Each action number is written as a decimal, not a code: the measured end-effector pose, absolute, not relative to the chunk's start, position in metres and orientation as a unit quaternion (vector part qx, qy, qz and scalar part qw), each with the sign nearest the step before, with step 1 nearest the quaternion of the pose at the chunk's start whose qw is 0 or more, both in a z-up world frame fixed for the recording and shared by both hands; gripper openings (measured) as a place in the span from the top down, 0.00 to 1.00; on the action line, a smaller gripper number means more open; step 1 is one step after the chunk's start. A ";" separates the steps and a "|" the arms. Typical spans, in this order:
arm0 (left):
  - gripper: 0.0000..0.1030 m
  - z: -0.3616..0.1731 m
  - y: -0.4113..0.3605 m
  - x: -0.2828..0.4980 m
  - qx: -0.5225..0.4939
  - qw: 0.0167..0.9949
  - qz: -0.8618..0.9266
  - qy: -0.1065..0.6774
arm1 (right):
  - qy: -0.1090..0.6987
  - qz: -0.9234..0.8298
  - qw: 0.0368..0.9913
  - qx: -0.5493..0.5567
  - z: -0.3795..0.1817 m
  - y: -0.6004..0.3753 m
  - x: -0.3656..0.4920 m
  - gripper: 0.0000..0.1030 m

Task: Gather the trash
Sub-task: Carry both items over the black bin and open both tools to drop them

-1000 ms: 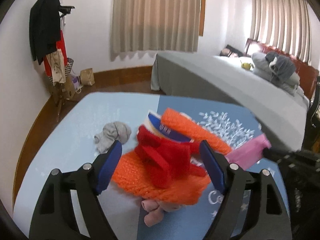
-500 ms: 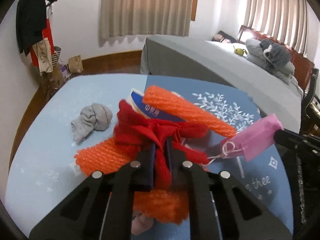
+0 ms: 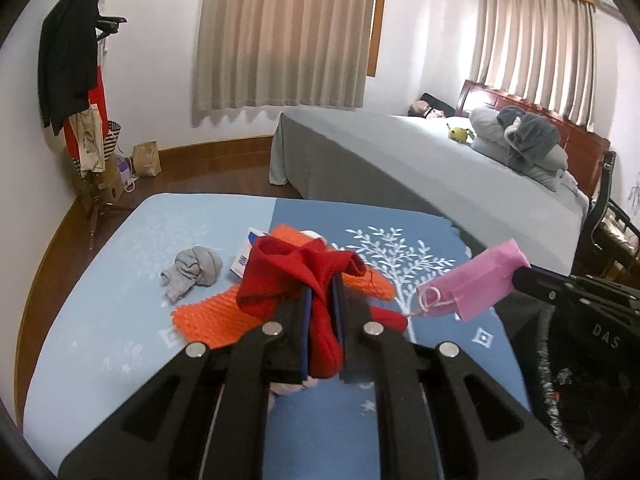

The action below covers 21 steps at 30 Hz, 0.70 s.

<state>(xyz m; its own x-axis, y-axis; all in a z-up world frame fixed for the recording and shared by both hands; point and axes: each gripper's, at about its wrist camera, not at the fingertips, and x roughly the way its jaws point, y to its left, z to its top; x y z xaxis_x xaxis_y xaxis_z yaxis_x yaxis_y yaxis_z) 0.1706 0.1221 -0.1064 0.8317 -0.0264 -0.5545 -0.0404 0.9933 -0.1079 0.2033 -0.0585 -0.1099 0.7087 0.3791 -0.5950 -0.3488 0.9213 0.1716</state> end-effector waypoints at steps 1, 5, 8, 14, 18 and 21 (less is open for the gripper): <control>0.92 -0.104 0.119 0.167 -0.057 0.956 0.002 0.289 | 0.325 0.196 0.925 0.024 -0.107 -0.062 0.201 0.96; 0.92 -0.095 0.108 0.155 -0.056 0.958 -0.008 0.283 | 0.318 0.192 0.928 0.026 -0.098 -0.073 0.191 0.96; 0.92 -0.088 0.096 0.147 -0.052 0.960 -0.017 0.276 | 0.313 0.188 0.931 0.027 -0.091 -0.083 0.182 0.96; 0.92 -0.076 0.070 0.131 -0.045 0.962 -0.040 0.267 | 0.302 0.172 0.937 0.035 -0.077 -0.109 0.161 0.96; 0.92 -0.074 0.048 0.123 -0.040 0.960 -0.060 0.269 | 0.298 0.156 0.941 0.034 -0.071 -0.126 0.148 0.96; 0.92 -0.075 0.035 0.119 -0.038 0.959 -0.077 0.271 | 0.297 0.140 0.944 0.035 -0.070 -0.144 0.138 0.96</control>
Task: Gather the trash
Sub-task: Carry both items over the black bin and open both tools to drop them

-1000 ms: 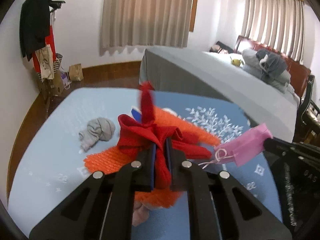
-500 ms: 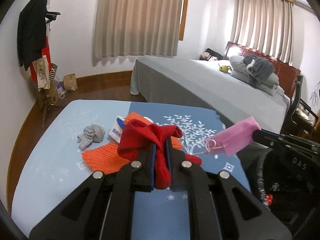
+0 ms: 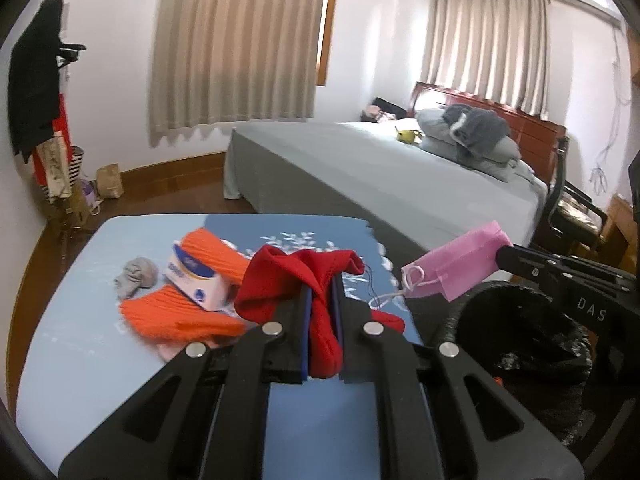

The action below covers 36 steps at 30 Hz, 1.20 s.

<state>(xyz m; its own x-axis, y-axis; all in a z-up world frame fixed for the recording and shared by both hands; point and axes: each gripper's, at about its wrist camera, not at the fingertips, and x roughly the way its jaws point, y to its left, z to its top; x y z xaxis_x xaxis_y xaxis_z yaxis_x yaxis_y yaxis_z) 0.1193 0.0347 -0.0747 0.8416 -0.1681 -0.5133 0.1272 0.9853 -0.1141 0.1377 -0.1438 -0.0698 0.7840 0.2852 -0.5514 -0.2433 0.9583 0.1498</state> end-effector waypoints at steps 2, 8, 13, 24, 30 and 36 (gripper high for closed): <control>0.92 -0.074 0.024 0.120 -0.037 0.958 -0.089 0.272 | 0.298 0.127 0.945 0.038 -0.070 -0.157 0.131 0.96; 0.92 -0.076 -0.018 0.115 -0.025 0.953 -0.132 0.272 | 0.299 0.086 0.949 0.050 -0.070 -0.197 0.114 0.96; 0.92 -0.077 -0.055 0.113 -0.015 0.948 -0.168 0.271 | 0.301 0.048 0.951 0.059 -0.073 -0.233 0.100 0.96; 0.92 -0.093 -0.123 0.111 0.003 0.931 -0.232 0.282 | 0.311 -0.027 0.947 0.073 -0.087 -0.295 0.075 0.96; 0.92 -0.109 -0.155 0.111 0.012 0.919 -0.260 0.295 | 0.317 -0.055 0.944 0.077 -0.097 -0.317 0.061 0.96; 0.87 -0.123 -0.175 0.116 0.015 0.908 -0.277 0.314 | 0.331 -0.073 0.937 0.087 -0.109 -0.334 0.056 0.91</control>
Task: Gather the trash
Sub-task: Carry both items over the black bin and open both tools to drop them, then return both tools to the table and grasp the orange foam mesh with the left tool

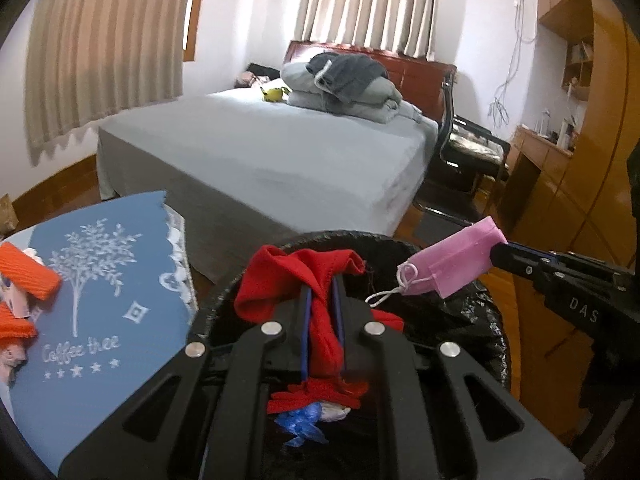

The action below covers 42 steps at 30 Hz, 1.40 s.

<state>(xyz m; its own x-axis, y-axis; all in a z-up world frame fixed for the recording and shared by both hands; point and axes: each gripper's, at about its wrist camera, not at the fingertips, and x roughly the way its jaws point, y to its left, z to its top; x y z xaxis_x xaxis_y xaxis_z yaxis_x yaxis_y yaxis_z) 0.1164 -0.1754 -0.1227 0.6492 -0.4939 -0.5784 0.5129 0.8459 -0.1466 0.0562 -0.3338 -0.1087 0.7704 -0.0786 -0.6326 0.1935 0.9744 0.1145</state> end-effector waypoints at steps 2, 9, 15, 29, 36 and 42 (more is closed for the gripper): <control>0.71 -0.125 -0.177 0.119 0.012 0.904 -0.282 0.320 | 0.335 -0.075 0.935 0.092 -0.113 -0.338 0.055 0.90; 0.41 -0.129 -0.161 0.122 0.009 0.910 -0.259 0.322 | 0.333 -0.084 0.934 0.099 -0.116 -0.339 0.052 0.41; 0.15 -0.121 -0.124 0.119 0.013 0.931 -0.201 0.304 | 0.301 -0.066 0.947 0.089 -0.107 -0.325 0.051 0.05; 0.13 -0.106 -0.011 0.117 0.012 0.957 -0.061 0.284 | 0.290 0.030 0.954 0.071 -0.097 -0.240 0.096 0.05; 0.13 -0.110 0.047 0.116 0.004 0.957 0.001 0.289 | 0.292 0.081 0.951 0.056 -0.101 -0.184 0.123 0.05; 0.13 -0.118 0.097 0.122 -0.008 0.954 0.050 0.296 | 0.298 0.117 0.947 0.027 -0.109 -0.133 0.145 0.05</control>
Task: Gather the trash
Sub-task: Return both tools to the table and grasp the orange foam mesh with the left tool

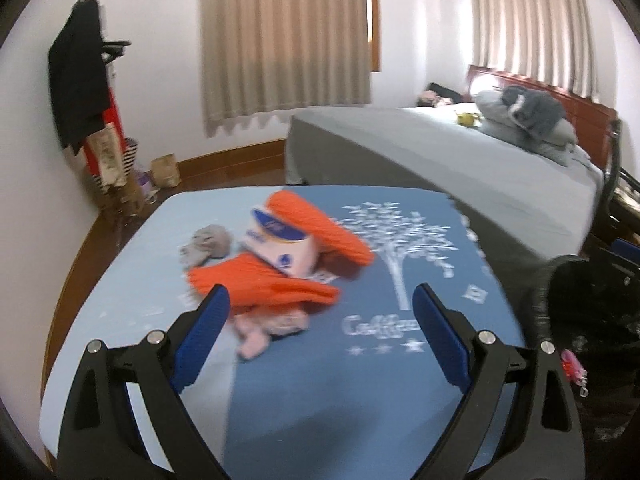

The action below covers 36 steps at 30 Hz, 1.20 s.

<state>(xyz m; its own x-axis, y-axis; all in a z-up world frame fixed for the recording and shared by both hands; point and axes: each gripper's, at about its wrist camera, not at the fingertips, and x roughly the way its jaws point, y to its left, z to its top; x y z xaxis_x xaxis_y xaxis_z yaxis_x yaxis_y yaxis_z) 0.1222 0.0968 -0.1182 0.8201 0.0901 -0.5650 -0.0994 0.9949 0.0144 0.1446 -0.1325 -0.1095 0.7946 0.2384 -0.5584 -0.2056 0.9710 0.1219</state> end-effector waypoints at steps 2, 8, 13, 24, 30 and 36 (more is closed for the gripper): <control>0.13 -0.121 0.108 0.125 -0.014 0.952 0.059 0.299 | 0.301 0.127 0.945 0.021 -0.113 -0.119 0.151 0.05; 0.13 -0.127 0.132 0.136 -0.032 0.949 0.072 0.306 | 0.310 0.144 0.940 0.011 -0.125 -0.088 0.172 0.05; 0.13 -0.130 0.140 0.152 -0.036 0.949 0.072 0.306 | 0.314 0.153 0.937 0.007 -0.131 -0.071 0.188 0.05; 0.13 -0.157 0.162 0.189 -0.065 0.931 0.071 0.352 | 0.337 0.169 0.926 0.001 -0.155 -0.038 0.218 0.05; 0.13 -0.180 0.162 0.192 -0.074 0.919 0.051 0.384 | 0.350 0.176 0.920 -0.004 -0.166 -0.031 0.220 0.05; 0.33 -0.176 0.160 0.184 -0.077 0.926 0.053 0.367 | 0.356 0.173 0.918 -0.004 -0.169 -0.032 0.219 0.05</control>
